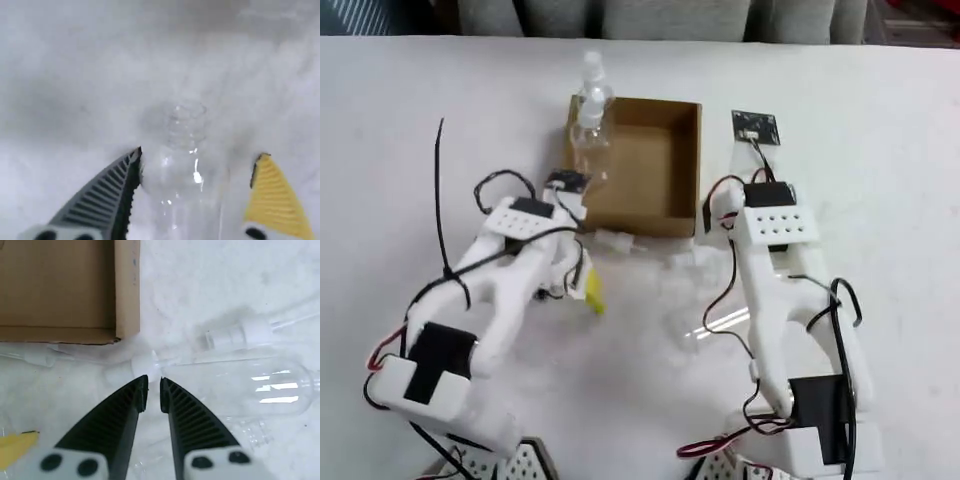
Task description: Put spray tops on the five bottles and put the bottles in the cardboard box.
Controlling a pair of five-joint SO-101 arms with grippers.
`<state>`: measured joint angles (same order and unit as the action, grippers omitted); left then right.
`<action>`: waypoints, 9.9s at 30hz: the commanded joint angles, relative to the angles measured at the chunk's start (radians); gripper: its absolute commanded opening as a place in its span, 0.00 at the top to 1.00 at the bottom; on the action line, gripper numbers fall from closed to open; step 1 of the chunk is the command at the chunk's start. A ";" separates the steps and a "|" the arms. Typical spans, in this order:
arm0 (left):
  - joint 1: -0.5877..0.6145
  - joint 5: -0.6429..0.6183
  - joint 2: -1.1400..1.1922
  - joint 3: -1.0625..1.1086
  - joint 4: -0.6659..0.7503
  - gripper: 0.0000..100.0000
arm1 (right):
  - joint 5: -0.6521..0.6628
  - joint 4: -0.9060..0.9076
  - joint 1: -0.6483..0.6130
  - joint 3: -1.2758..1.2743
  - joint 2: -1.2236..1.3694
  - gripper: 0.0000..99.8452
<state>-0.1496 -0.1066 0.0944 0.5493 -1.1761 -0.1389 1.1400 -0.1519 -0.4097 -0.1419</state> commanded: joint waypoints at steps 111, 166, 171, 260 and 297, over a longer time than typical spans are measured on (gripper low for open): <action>0.328 0.015 -0.217 0.063 0.170 0.92 | 1.201 -0.104 -0.030 0.044 0.263 0.99; 0.328 0.017 -0.217 0.071 0.170 0.92 | 1.155 0.076 0.937 0.054 0.142 0.77; 0.328 0.017 -0.217 0.071 0.170 0.92 | 1.301 0.104 0.947 0.052 0.079 0.77; -0.134 0.114 -1.937 0.904 0.532 0.93 | 0.201 -0.496 -0.506 0.384 -0.624 0.98; -0.136 0.115 -1.923 0.925 0.535 0.93 | 0.201 -0.834 -0.590 -0.149 -0.774 0.98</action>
<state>-0.2708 -0.0054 -1.8144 1.4853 -0.6728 0.0713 0.3468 -0.7288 -0.5570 -0.8922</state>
